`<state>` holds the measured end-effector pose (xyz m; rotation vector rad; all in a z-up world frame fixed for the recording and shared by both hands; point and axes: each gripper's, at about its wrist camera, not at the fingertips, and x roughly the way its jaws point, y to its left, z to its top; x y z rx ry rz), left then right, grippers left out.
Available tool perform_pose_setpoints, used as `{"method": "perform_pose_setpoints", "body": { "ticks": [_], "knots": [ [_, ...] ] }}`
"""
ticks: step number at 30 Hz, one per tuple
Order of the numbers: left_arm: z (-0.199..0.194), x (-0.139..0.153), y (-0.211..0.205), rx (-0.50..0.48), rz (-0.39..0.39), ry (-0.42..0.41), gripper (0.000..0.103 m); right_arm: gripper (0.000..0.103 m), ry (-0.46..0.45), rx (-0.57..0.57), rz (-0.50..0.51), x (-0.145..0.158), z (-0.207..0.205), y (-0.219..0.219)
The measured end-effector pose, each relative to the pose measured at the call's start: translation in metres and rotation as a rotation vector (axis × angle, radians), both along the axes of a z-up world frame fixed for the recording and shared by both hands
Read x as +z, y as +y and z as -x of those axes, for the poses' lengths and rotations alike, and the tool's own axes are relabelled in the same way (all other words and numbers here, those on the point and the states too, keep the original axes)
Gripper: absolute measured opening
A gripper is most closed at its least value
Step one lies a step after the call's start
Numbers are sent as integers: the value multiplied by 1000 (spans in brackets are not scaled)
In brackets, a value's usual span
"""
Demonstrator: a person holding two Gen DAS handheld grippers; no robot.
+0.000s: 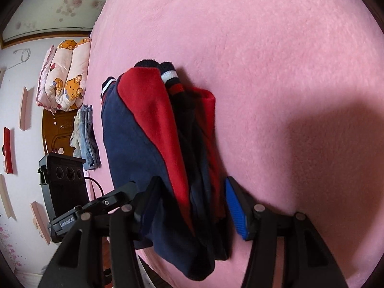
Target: Fold large clothes
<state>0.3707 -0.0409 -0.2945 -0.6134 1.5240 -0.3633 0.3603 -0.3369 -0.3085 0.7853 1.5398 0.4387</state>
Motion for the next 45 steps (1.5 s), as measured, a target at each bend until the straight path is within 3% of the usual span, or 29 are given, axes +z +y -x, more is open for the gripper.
{"method": "perform_pose_setpoints", "body": {
  "ticks": [8, 15, 20, 25, 32, 34, 38, 45],
  "knots": [
    [3, 11, -6, 38, -44, -14, 59, 54, 18, -34, 32, 10, 7, -2],
    [9, 40, -19, 83, -194, -23, 61, 54, -3, -35, 113, 35, 17, 1],
    [12, 59, -16, 109, -247, 8, 63, 59, -24, 1, 227, 62, 18, 4],
    [13, 85, -18, 103, -353, -7, 75, 68, -69, 41, 350, 92, 18, 6],
    [20, 116, -21, 90, -446, -32, 92, 79, -113, 150, 436, 124, 30, 23],
    [24, 122, -20, 89, -460, -41, 98, 82, -130, 171, 457, 130, 36, 27],
    [29, 117, -20, 81, -438, -11, 99, 91, -162, 219, 490, 138, 44, 38],
    [36, 113, -23, 69, -453, -7, 99, 94, -170, 234, 505, 139, 47, 40]
  ]
}}
